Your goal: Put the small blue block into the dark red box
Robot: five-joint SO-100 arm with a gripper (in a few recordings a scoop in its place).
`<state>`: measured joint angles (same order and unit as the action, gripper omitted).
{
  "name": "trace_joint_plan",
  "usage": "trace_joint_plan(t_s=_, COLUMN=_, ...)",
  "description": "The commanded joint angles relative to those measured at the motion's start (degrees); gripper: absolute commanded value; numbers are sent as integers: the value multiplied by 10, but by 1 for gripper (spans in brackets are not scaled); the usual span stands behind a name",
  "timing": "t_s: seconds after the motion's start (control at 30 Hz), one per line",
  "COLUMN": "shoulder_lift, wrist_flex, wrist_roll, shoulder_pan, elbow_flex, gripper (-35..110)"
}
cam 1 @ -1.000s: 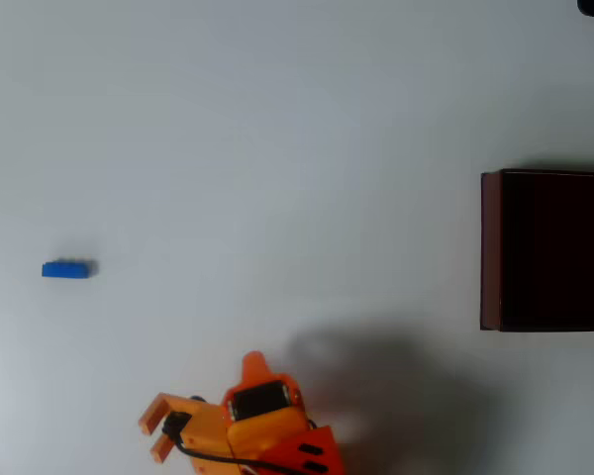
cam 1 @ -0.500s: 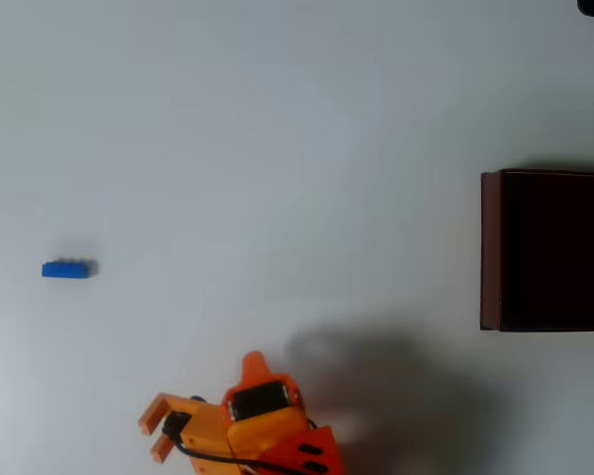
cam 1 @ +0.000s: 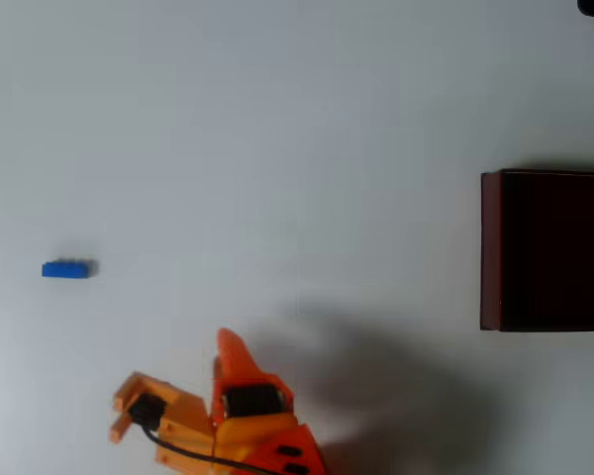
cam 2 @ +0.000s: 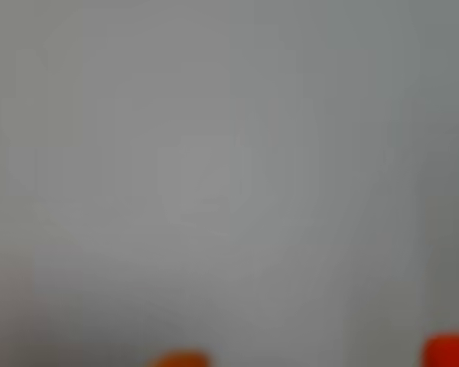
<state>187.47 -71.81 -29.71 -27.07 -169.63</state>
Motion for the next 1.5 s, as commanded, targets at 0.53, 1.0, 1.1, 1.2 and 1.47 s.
trace_joint_plan(t_s=0.53, shoulder_lift=-841, wrist_flex=52, wrist_roll=-244, shoulder_pan=-226, elbow_flex=601, gripper=19)
trace_joint_plan(t_s=1.0, shoulder_lift=-1136, wrist_flex=-54, wrist_roll=-221, shoulder_pan=-221, elbow_flex=953, gripper=19)
trace_joint_plan(t_s=1.1, shoulder_lift=-1152, wrist_flex=-49, wrist_roll=-218, shoulder_pan=-216, elbow_flex=956, gripper=19)
trace_joint_plan(t_s=1.2, shoulder_lift=-1168, wrist_flex=-56, wrist_roll=-215, shoulder_pan=-212, elbow_flex=970, gripper=19)
trace_joint_plan(t_s=1.47, shoulder_lift=-1204, wrist_flex=-69, wrist_roll=-207, shoulder_pan=-199, elbow_flex=996, gripper=19)
